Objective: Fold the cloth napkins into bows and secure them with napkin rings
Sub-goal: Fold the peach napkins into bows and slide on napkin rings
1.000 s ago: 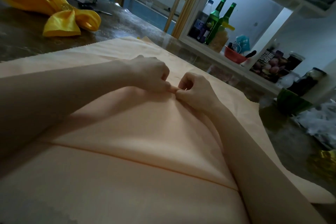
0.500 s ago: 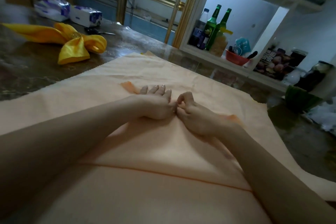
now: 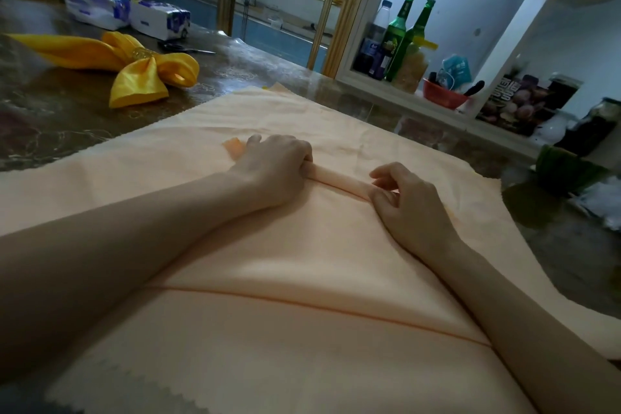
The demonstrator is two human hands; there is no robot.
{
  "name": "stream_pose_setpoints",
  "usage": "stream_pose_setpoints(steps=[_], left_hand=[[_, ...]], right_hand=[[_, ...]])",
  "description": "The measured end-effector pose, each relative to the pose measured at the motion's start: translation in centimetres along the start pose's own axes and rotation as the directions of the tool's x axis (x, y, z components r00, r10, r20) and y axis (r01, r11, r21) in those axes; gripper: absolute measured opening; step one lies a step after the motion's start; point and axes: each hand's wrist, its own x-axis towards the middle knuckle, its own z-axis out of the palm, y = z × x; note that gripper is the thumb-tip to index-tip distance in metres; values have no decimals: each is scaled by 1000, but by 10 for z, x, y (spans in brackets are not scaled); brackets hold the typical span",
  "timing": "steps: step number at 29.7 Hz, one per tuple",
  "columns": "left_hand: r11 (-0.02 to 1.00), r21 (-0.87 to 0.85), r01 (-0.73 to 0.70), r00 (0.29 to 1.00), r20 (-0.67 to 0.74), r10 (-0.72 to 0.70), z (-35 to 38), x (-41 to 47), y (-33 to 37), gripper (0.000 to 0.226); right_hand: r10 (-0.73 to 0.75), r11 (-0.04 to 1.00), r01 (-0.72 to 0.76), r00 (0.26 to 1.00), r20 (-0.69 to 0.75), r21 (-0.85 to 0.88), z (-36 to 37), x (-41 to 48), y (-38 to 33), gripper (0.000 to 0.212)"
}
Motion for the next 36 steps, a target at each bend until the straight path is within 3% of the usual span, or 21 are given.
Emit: stream_pose_setpoints(steps=[6,8,10,14,17,21,24,27,31,36], left_hand=[[996,42,-75,971,-224,83,-2,-9,13,32],[993,71,-89,967,-231,104,-1,-10,14,32],[992,75,-97,977,-184,109,0,-9,14,27],[990,62,-127,988,-75,132,7,-6,11,14],[984,90,-152,987,62,147,14,-1,8,35],[991,100,-92,972,225,67,13,0,6,52],[993,88,-73,963,264,48,12,2,7,53],[997,15,-78,968,241,72,10,2,7,45],[982,-171,-84,984,139,108,4,-1,4,26],[995,-73,-70,984,158,81,-14,-10,-2,23]], right_hand=[[-104,994,102,993,-55,-42,-1,-6,-5,24],[-116,993,116,993,-21,-27,-2,-9,-7,18],[-63,998,63,997,36,18,-4,-9,-11,11],[-64,995,70,995,81,-68,-2,-9,-11,35],[-70,995,82,984,166,-65,-2,-8,-17,31],[-22,990,89,863,505,-109,-1,-4,-19,52],[79,990,6,808,584,-141,-6,1,-8,55],[93,995,-60,858,505,-82,-13,-3,8,49],[35,999,-42,954,298,17,-13,-6,15,35],[-14,999,7,985,171,41,-15,-3,8,18]])
